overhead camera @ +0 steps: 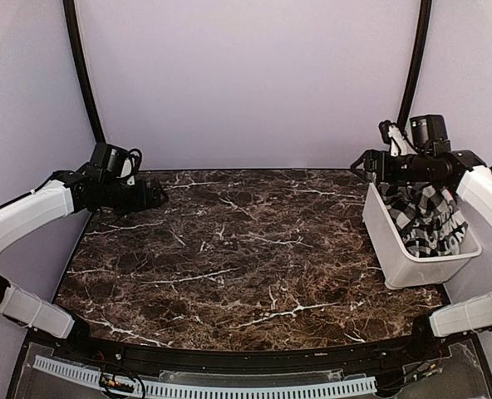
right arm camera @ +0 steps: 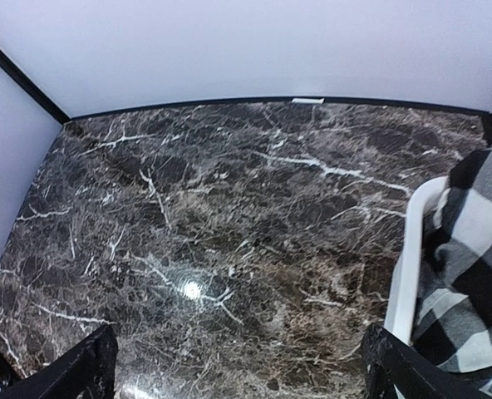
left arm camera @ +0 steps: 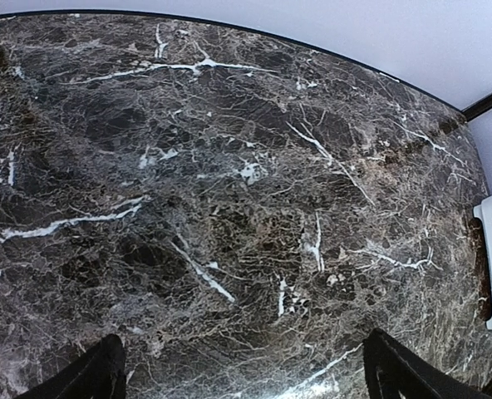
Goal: Fold and stack the mixed laundry pile
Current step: Pick up the crumpled shirt from the bin.
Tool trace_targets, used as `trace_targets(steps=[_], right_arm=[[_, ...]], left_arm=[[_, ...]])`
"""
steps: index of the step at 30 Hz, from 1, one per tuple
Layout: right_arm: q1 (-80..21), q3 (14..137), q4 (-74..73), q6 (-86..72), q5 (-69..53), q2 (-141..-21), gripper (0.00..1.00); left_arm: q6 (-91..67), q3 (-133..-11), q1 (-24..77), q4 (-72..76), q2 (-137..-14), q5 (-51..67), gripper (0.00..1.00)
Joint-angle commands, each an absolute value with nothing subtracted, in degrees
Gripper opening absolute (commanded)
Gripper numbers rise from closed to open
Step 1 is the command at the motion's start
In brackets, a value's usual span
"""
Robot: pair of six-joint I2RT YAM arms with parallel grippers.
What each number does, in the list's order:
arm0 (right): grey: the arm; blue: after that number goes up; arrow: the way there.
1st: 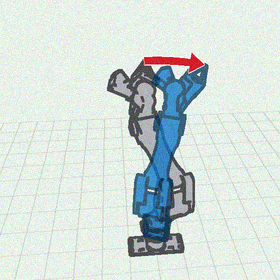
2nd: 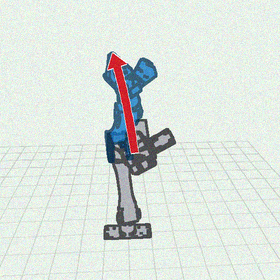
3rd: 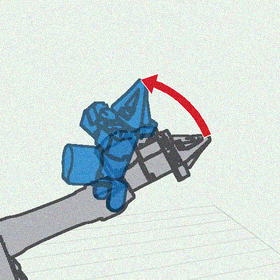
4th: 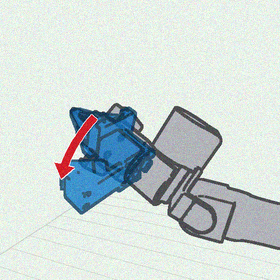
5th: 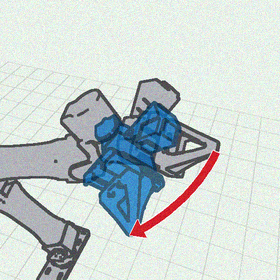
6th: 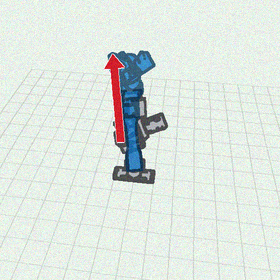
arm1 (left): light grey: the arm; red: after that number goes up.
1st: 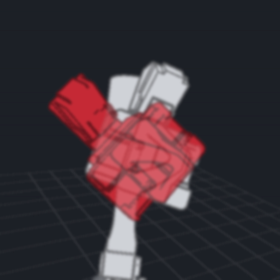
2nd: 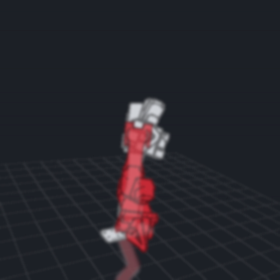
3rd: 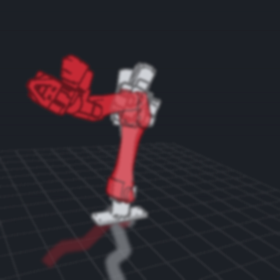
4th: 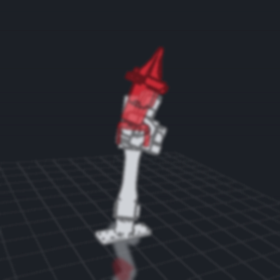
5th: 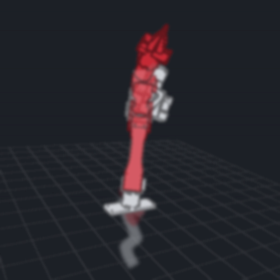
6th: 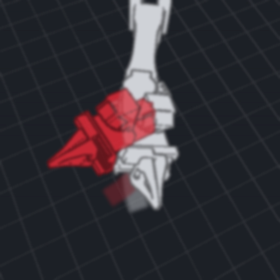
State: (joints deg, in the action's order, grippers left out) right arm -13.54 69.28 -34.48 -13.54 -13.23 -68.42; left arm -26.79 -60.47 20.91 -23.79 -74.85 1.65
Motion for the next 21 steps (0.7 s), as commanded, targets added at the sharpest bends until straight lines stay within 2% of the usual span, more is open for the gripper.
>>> trace_targets(steps=[1,9,13,21], right_arm=[[-10.4,76.6,-40.2,-11.5,-2.0,-66.6,0.98],[-0.4,80.6,-44.4,-8.1,10.0,-63.7,0.99],[5.9,82.8,-44.2,-8.6,10.7,-67.2,0.99],[8.2,86.1,-42.6,-9.8,15.9,-77.6,0.98]], left_arm=[[-27.5,-61.0,21.4,-20.3,-75.5,6.0,0.99],[-28.5,-61.2,21.7,-18.1,-76.0,6.9,0.99],[-28.7,-61.3,21.8,-16.7,-76.2,8.2,0.99],[-28.8,-63.1,21.8,-15.5,-78.0,10.4,0.99]])
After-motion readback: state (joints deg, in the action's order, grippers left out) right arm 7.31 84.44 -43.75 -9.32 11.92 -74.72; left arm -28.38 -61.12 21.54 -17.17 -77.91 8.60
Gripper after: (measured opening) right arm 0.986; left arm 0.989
